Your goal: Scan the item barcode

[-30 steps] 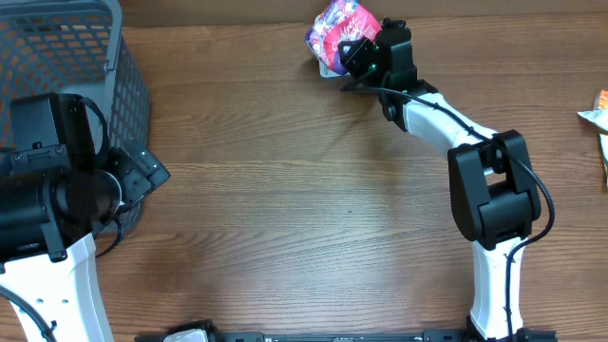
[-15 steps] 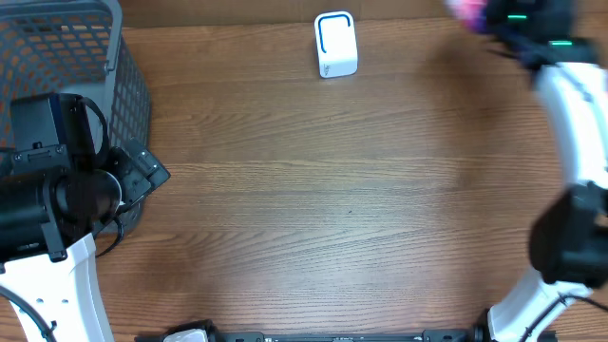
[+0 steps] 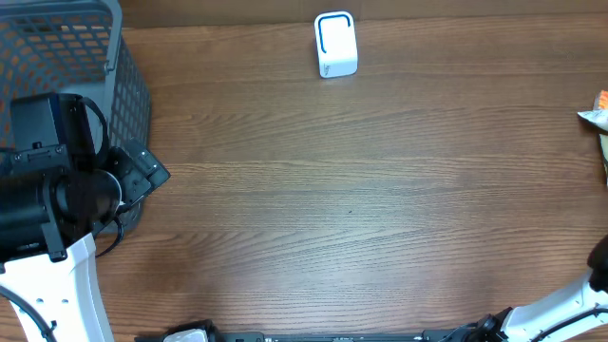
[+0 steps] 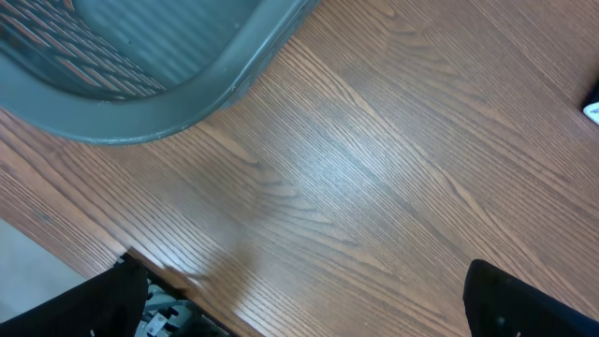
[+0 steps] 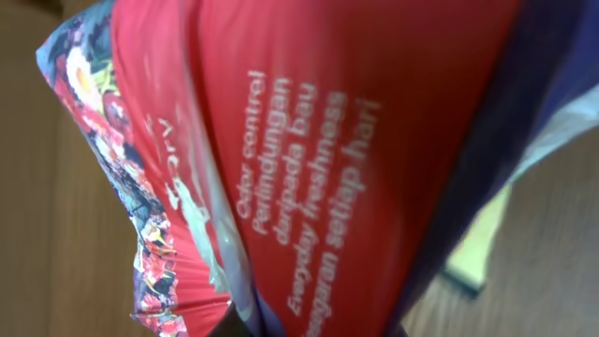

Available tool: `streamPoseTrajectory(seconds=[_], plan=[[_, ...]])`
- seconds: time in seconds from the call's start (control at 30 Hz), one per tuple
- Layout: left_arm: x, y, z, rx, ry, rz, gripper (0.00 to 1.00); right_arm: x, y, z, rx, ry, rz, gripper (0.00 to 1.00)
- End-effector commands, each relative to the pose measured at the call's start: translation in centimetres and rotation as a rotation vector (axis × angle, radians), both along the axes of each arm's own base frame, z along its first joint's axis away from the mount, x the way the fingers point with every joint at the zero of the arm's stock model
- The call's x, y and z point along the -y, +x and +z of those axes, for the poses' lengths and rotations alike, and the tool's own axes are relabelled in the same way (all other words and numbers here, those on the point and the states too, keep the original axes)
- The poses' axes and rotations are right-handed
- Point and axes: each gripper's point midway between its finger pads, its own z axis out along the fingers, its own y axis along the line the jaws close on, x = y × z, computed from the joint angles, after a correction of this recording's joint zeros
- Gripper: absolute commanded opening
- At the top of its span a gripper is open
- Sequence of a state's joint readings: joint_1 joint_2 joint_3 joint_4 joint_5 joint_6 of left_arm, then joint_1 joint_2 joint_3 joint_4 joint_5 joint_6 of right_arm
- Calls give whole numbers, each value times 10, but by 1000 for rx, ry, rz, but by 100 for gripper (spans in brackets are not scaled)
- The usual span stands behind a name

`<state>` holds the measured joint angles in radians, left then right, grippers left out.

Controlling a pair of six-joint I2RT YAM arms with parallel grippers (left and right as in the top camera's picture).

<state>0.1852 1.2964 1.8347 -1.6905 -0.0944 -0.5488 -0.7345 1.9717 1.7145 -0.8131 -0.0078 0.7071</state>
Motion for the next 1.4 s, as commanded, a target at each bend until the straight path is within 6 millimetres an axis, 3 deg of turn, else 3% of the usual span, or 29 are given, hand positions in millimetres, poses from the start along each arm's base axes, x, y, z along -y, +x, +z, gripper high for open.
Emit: streamPoseTrajectory(seconds=[0.0,0.03,0.1,0.17,0.33,0.5,0.6,0.73,0.77,1.07,1.23,1.37], plan=[[-3,0,0,2,3,22,100,11,0,-6,-30,-53,57,26],[-3,0,0,2,3,22,100,12,0,-6,-33,-59,65,39],[-3,0,0,2,3,22,100,13,0,-6,-34,-65,72,79],[-3,0,0,2,3,22,100,12,2,-5,-25,-63,76,98],[-3,0,0,2,3,22,100,-3,13,18,55,-41,175,100],[-3,0,0,2,3,22,100,-34,14,72,186,-16,254,100],[-3,0,0,2,3,22,100,-68,6,112,262,16,320,100],[-3,0,0,2,3,22,100,-113,-15,137,258,65,376,100],[-3,0,0,2,3,22,100,-138,-26,142,229,87,422,100],[-3,0,0,2,3,22,100,-255,-54,134,112,124,746,100],[-3,0,0,2,3,22,100,-294,-68,121,91,107,842,100],[-3,0,0,2,3,22,100,-305,-90,117,84,86,883,100]])
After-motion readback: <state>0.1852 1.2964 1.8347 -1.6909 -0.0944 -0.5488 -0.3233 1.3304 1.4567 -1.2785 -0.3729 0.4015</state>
